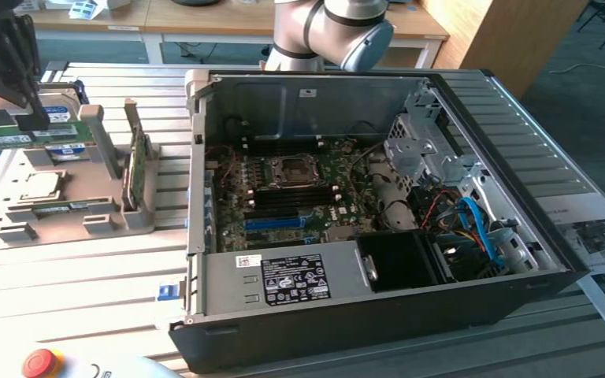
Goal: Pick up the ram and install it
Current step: 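Pick up the ram and move it above insertion slot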
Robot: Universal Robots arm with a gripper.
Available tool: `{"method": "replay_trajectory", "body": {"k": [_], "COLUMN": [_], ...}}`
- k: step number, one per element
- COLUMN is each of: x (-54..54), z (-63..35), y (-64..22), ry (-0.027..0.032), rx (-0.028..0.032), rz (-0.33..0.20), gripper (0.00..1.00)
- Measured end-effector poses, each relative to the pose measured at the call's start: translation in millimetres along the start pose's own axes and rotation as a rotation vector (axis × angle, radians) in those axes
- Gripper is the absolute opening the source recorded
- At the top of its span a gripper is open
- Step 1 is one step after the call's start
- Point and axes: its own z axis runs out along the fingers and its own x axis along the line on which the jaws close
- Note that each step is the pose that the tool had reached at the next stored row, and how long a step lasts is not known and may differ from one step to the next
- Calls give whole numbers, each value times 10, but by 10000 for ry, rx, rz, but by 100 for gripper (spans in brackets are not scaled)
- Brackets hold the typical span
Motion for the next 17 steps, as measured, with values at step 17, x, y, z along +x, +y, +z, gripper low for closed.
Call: {"method": "replay_trajectory", "body": {"k": [17], "x": [116], "z": [-20], "y": [-565], "ry": [-19], "rx": [-391], "rz": [-4], "gripper": [12]}}
